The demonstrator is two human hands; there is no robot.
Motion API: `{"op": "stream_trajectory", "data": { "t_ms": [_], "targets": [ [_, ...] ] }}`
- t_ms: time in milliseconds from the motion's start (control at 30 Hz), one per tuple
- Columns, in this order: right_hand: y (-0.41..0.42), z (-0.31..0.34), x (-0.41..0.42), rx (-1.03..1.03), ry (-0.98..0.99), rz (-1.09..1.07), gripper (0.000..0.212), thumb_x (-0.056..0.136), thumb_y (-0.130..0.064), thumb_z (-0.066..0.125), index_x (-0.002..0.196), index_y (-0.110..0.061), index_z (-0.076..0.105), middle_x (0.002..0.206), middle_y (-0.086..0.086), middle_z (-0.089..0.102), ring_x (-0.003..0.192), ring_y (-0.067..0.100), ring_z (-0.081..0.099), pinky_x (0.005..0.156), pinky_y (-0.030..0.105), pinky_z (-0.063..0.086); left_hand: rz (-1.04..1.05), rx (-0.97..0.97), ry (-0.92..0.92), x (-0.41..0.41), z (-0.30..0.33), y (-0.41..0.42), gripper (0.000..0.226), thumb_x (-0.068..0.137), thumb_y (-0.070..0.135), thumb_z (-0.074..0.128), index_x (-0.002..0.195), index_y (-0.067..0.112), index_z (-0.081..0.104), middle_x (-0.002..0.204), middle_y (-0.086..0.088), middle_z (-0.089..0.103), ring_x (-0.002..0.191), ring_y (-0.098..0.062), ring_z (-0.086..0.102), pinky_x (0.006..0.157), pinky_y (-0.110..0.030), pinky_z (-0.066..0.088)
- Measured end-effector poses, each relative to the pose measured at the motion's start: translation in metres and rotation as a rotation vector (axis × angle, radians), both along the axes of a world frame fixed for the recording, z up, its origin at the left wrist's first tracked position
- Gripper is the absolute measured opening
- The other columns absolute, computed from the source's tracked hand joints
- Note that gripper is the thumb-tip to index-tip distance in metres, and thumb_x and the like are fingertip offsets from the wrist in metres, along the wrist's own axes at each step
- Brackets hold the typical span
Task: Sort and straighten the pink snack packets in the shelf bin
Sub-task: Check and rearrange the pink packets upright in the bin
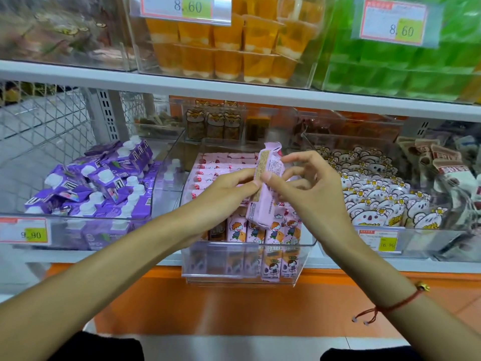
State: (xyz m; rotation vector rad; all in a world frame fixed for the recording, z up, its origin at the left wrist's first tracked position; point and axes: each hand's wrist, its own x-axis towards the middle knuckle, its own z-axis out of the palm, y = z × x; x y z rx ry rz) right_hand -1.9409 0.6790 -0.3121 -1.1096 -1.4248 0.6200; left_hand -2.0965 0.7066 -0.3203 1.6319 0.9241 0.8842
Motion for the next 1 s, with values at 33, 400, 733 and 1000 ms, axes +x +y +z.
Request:
{"op": "stream_trajectory", "data": {
  "t_ms": [33,400,733,1000],
  "targets": [
    [0.0,0.0,0.0,0.007,-0.013,-0.004,0.031,0.076,-0.023,0.079,0.1,-0.018,0.059,0.081,0.011,0.063,0.057,0.013,0.067,0.058,0.036,0.059,-0.014,-0.011,-0.017,-0.001,-0.001,0.001,0.025,0.101,0.03,0.044,0.098,0.05,0.059,0.081,0.036,0.066,0.081,0.02,0.059,0.065,-0.002,0.046],
    [-0.004,-0.004,0.0,0.036,-0.314,0.171,0.059,0.084,-0.023,0.07,0.131,-0.041,0.039,0.124,-0.014,0.052,0.111,-0.001,0.052,0.087,0.014,0.046,0.193,-0.135,-0.419,-0.007,0.001,0.006,0.046,0.087,0.013,0.066,0.129,0.013,0.048,0.112,-0.005,0.071,0.096,-0.014,0.071,0.074,-0.023,0.059],
    [0.002,0.001,0.004,-0.189,0.005,0.276,0.015,0.094,-0.012,0.057,0.102,-0.02,0.066,0.105,-0.005,0.07,0.085,0.003,0.066,0.073,0.018,0.051,0.182,-0.087,-0.426,-0.017,0.018,0.007,0.043,0.093,0.025,0.057,0.134,0.031,0.047,0.112,0.006,0.069,0.092,-0.004,0.069,0.076,-0.021,0.056],
    [0.005,0.008,0.012,-0.23,0.274,0.307,0.037,0.068,-0.032,0.079,0.1,-0.015,0.07,0.093,0.005,0.073,0.076,0.016,0.07,0.073,0.02,0.054,0.301,-0.249,-0.365,-0.018,0.017,0.008,0.04,0.086,0.046,0.062,0.105,0.011,0.067,0.098,-0.005,0.075,0.086,-0.015,0.073,0.065,-0.023,0.059]
  ]
}}
